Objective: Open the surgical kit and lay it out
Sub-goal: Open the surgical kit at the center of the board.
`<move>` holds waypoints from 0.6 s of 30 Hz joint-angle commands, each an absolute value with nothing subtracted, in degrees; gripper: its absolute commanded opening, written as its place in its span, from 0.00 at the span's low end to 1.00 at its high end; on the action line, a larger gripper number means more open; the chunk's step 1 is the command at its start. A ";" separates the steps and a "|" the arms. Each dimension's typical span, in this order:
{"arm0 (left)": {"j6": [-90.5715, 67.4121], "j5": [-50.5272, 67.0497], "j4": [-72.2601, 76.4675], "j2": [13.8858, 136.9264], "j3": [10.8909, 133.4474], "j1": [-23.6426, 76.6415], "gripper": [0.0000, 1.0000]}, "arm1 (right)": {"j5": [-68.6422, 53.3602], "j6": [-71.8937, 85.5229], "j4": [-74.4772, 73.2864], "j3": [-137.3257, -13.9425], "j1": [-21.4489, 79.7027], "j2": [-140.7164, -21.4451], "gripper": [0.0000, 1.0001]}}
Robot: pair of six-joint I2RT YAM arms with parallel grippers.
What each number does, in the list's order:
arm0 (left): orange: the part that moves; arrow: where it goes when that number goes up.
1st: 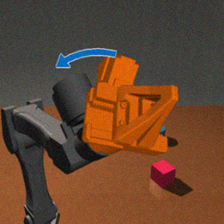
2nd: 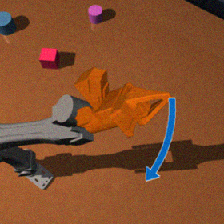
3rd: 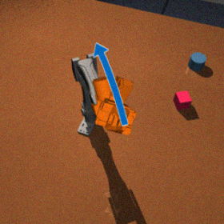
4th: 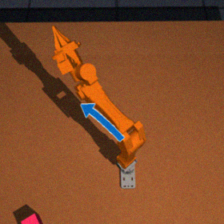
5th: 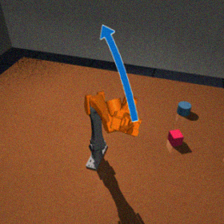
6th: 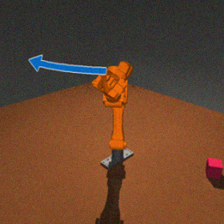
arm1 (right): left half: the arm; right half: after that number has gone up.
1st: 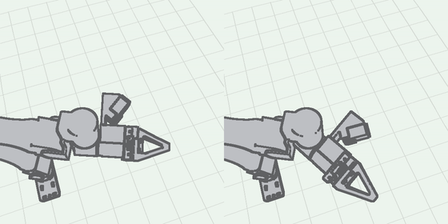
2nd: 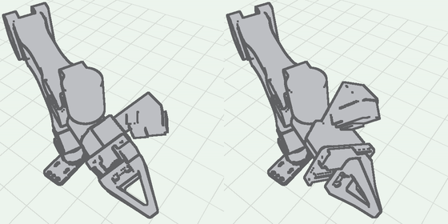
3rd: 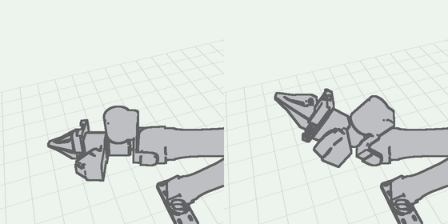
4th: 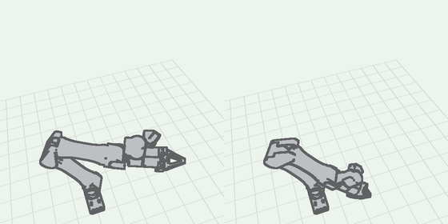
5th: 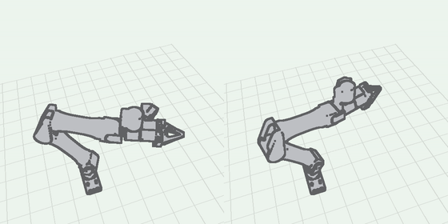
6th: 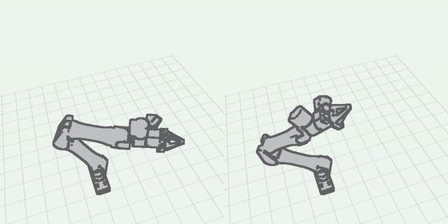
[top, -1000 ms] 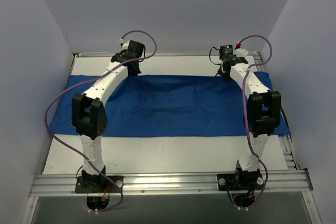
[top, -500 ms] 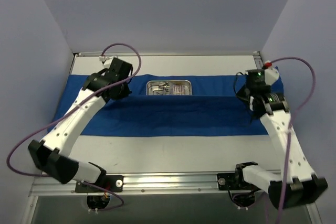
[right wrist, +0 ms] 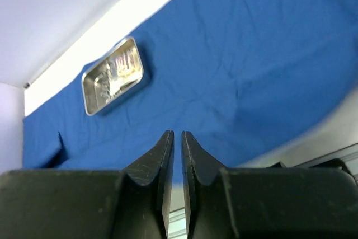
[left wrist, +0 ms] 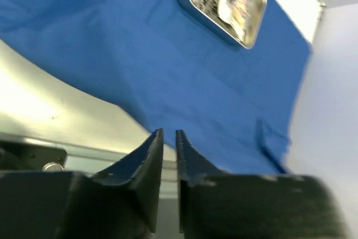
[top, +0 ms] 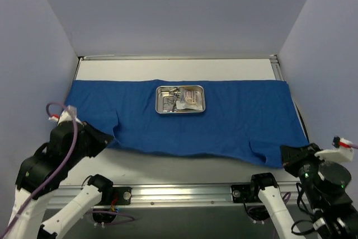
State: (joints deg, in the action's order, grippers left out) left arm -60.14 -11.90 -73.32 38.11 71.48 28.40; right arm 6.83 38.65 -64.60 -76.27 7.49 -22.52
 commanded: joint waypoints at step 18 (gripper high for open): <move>-54.79 -6.14 -69.72 41.25 62.13 27.77 0.91 | 0.97 31.21 -52.04 -62.42 10.37 -39.07 0.68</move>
State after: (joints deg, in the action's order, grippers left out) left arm -62.26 -3.92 -76.29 31.33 61.56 28.01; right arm 2.42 33.78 -58.11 -65.69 10.17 -30.09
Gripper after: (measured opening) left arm 0.889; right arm 0.665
